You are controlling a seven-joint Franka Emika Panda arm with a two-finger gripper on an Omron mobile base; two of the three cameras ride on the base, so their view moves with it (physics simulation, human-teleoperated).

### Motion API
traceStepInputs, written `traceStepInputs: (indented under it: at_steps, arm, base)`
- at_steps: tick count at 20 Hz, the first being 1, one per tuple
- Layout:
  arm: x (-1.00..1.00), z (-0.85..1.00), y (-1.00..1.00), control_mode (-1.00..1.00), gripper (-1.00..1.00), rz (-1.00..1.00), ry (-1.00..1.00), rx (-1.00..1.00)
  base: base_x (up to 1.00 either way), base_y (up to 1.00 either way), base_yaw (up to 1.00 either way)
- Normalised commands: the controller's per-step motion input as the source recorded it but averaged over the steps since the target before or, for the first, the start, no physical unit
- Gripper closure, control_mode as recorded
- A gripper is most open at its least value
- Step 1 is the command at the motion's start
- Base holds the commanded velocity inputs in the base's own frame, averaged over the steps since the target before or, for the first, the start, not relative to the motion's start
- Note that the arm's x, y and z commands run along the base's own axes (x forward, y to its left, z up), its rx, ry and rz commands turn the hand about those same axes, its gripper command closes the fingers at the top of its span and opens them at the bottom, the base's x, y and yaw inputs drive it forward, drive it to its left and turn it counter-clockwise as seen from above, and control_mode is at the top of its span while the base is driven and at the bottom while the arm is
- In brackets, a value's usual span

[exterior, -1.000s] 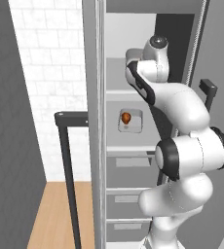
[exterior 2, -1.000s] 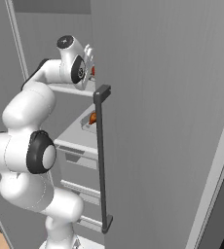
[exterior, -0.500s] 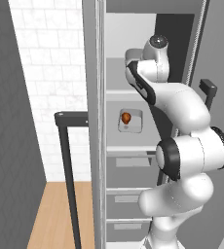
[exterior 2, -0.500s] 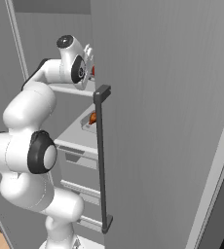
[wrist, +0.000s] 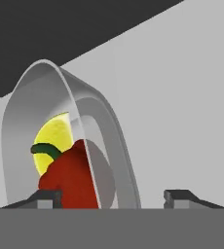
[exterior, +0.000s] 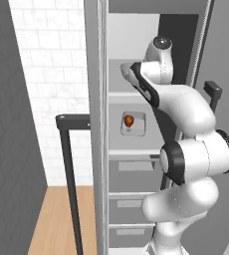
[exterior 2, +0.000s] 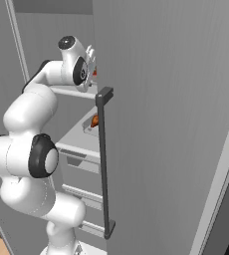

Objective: Take the meat container that has the chicken drumstick and place it on the second highest rack of the freezer. Then take the vegetable container that has the bell pepper and lemon wedge and place it on the highest rack of the freezer.

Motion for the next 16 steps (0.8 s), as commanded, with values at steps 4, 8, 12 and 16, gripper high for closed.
traceStepInputs:
  at_steps: [4,8,12,16]
  arm:
    - [-0.11,0.0,0.0,-1.0,-1.0,0.0,-0.01,0.0]
    - [-0.81,0.19,-0.02,-1.0,-1.0,-0.01,-0.1,0.0]
    - [-0.83,0.34,0.0,-1.0,-1.0,0.0,-0.02,0.0]
    - [-1.0,0.01,0.0,-1.0,-1.0,0.0,0.03,0.0]
  base:
    - [0.0,0.0,0.0]
    - [0.0,0.0,0.0]
    - [0.0,0.0,0.0]
    - [0.0,0.0,0.0]
